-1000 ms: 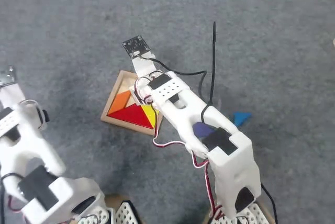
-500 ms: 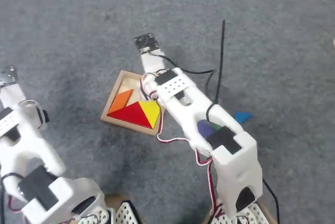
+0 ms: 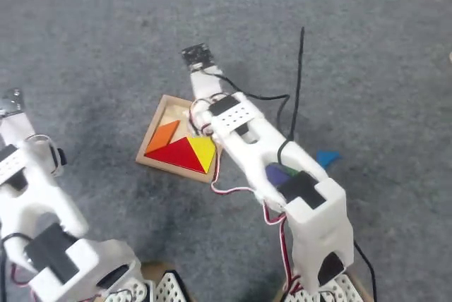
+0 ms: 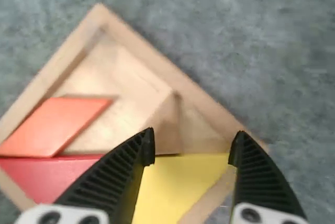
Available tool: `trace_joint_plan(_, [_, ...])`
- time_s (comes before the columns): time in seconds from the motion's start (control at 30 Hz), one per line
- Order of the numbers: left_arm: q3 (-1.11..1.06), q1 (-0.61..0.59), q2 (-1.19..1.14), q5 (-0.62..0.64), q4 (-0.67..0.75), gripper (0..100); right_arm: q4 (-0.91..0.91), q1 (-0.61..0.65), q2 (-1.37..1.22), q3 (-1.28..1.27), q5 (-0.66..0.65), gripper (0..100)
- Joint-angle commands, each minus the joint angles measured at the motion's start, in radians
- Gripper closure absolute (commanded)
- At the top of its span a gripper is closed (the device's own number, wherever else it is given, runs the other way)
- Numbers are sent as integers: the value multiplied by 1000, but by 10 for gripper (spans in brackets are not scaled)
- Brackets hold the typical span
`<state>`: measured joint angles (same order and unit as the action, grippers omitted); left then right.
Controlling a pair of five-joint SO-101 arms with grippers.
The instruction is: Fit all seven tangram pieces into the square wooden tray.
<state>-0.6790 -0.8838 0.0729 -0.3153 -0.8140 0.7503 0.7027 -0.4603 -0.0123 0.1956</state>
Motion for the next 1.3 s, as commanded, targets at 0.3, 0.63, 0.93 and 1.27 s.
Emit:
trace_joint_plan(0.3, [5,-3,55,-3,14,819,-15,50,27,23,-15,757])
trace_joint_plan(0.63, [5,-2,55,-3,14,819,-58,50,5,23,-12,757])
trace_joint_plan(0.93, [5,-2,55,-3,12,819,-64,127,-30,23,-14,757])
trace_joint_plan(1.27, [5,-2,55,-3,12,819,-62,209,54,21,-12,757])
